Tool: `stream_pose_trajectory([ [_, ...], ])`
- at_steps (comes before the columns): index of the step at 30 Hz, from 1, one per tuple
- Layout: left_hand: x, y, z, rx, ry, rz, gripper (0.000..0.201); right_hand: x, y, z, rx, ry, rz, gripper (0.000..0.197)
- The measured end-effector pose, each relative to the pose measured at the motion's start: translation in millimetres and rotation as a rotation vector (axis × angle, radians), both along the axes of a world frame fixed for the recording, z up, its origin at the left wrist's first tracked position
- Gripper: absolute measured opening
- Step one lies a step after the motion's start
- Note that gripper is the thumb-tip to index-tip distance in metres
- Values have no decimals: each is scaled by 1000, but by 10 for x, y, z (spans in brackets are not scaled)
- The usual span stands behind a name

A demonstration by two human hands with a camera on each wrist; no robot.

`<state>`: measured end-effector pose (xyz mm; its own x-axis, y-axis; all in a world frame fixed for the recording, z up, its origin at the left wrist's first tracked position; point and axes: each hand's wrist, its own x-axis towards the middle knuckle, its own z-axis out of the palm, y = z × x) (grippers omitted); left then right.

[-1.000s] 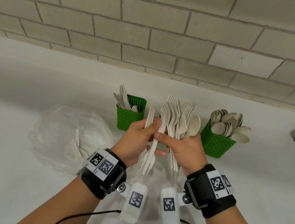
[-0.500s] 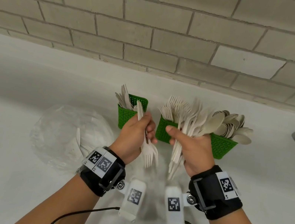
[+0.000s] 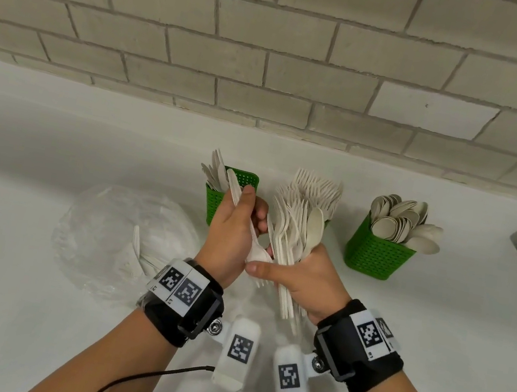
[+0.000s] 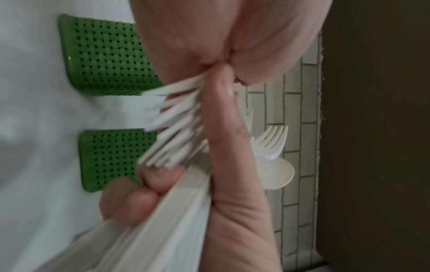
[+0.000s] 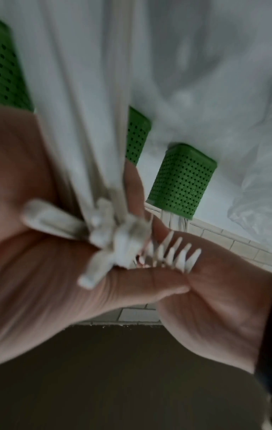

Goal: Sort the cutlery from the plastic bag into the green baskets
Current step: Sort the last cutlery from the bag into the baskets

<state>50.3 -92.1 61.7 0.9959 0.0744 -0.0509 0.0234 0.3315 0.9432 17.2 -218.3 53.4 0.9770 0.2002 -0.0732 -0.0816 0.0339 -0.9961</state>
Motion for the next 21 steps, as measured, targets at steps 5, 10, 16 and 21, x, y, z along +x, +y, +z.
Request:
stream_pose_trajectory([
  [5,17,108,17,70,-125,-39,9,27,-107,26,-32,10,-21,49],
  [10,27,218,92,304,-232,63,59,46,-141,-10,-56,37,-18,45],
  [16,41,388,143,1218,-969,15,59,58,-193,77,83,124,-36,34],
  [21,84,303,-17,1536,-955,-115,56,91,-185,75,169,291,-10,26],
])
